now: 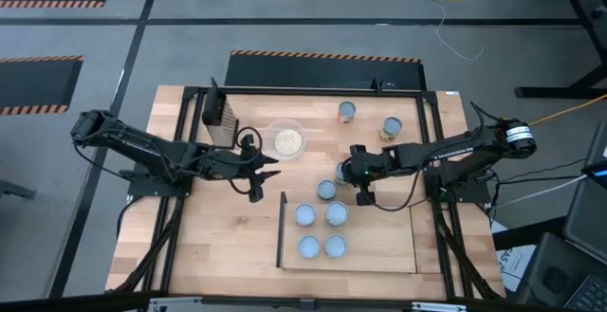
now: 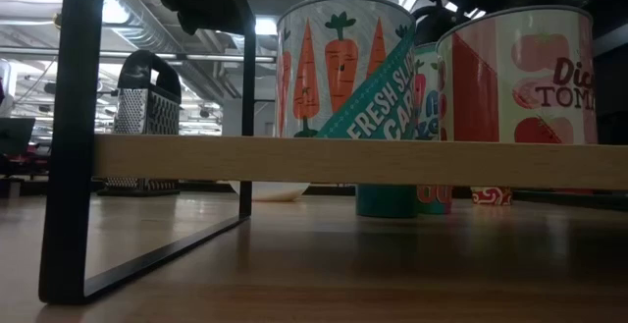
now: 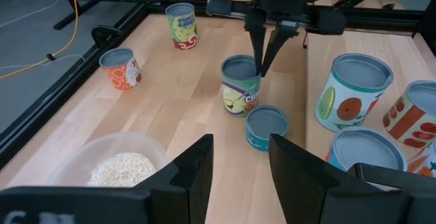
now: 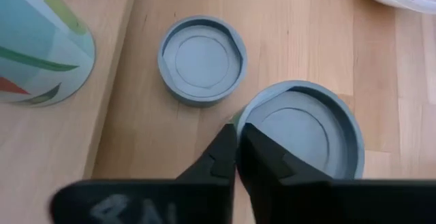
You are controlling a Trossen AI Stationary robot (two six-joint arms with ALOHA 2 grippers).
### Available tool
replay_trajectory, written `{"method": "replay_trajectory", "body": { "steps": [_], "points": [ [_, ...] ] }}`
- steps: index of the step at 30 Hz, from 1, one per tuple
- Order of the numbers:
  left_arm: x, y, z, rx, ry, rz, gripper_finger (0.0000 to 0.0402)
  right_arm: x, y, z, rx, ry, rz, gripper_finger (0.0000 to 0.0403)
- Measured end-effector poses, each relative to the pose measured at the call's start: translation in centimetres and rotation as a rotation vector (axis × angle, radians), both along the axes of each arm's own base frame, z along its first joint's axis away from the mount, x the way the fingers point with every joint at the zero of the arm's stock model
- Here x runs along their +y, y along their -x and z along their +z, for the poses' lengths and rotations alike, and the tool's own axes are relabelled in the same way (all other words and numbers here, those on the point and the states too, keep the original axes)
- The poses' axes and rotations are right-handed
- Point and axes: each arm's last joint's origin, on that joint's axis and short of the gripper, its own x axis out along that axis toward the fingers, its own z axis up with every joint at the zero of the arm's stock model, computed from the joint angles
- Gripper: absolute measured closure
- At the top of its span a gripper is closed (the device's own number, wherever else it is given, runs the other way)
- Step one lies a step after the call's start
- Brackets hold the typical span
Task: Pick and place cans onto a shelf
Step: Put the canned chicken soup on the shelf
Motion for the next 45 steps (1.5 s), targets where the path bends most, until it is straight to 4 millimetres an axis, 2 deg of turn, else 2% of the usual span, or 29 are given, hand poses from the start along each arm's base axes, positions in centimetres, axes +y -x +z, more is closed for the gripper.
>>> {"method": "replay_trajectory", "body": {
  "steps": [5,10,16,19,25,30,37,45],
  "points": [
    [0.0,0.0,0.0,0.000,0.000,0.000,0.0266,0.0,0.0,0.0,0.001,-0.003,0.000,0.0390],
    [0.0,0.0,0.0,0.000,0.000,0.000,0.0266,0.0,0.2,1.0,0.008,-0.005,0.005,0.0396],
    [0.0,0.0,0.0,0.005,-0.001,0.000,0.0266,0.5,0.8,4.5,0.023,-0.004,0.021,0.0396],
    [0.0,0.0,0.0,0.005,-0.001,0.000,0.0266,1.1,1.4,6.9,0.015,-0.016,0.031,0.0397],
    [0.0,0.0,-0.1,0.008,0.001,0.001,0.0266,3.2,3.9,11.3,0.041,-0.071,0.036,0.0397],
    [0.0,0.0,-0.1,0.009,0.001,0.002,0.0266,5.3,6.8,13.2,0.008,-0.164,0.042,0.0397],
    [0.0,0.0,-0.1,0.008,0.003,0.003,0.0266,8.0,10.4,12.8,0.023,-0.278,0.086,0.0397],
    [0.0,0.0,-0.1,0.008,0.004,0.003,0.0266,10.1,12.2,10.4,0.089,-0.267,0.084,0.0397]
  ]
}}
